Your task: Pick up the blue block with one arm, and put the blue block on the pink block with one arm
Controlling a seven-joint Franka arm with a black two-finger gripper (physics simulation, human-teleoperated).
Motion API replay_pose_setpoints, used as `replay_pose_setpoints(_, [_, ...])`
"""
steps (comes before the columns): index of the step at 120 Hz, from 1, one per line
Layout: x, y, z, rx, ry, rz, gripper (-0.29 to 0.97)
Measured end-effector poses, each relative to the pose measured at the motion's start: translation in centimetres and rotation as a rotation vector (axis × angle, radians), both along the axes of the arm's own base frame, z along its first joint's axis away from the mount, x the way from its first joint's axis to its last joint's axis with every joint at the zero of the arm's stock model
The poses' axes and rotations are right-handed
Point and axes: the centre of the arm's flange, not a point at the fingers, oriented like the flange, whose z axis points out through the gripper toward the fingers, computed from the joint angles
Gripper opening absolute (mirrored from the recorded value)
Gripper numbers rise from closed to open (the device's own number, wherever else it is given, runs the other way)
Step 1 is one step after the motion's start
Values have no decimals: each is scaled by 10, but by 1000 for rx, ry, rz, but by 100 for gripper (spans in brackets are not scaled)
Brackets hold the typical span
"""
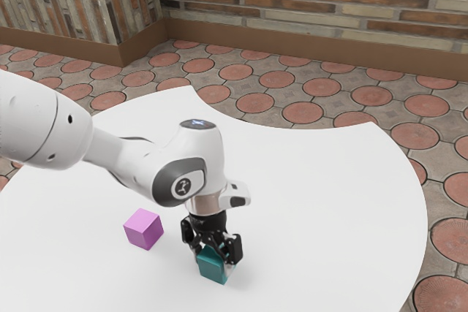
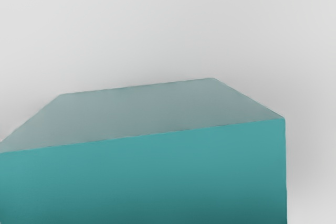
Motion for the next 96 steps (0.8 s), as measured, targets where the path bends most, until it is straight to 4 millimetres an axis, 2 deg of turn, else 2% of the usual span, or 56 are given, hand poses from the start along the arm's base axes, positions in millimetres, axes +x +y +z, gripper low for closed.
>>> replay_pose_setpoints(27, [5, -1, 1, 47, -43, -54, 55])
replay_pose_setpoints(54, [11, 2, 4, 64, -61, -28, 45])
replay_pose_setpoints(73, [18, 16, 10, 76, -73, 33, 41])
replay_pose_setpoints(80, [21, 23, 22, 78, -91, 57, 38])
replay_pose_setpoints(85, [23, 29, 39, 78, -115, 76, 37])
replay_pose_setpoints(96, [28, 59, 75, 87, -156, 132, 36])
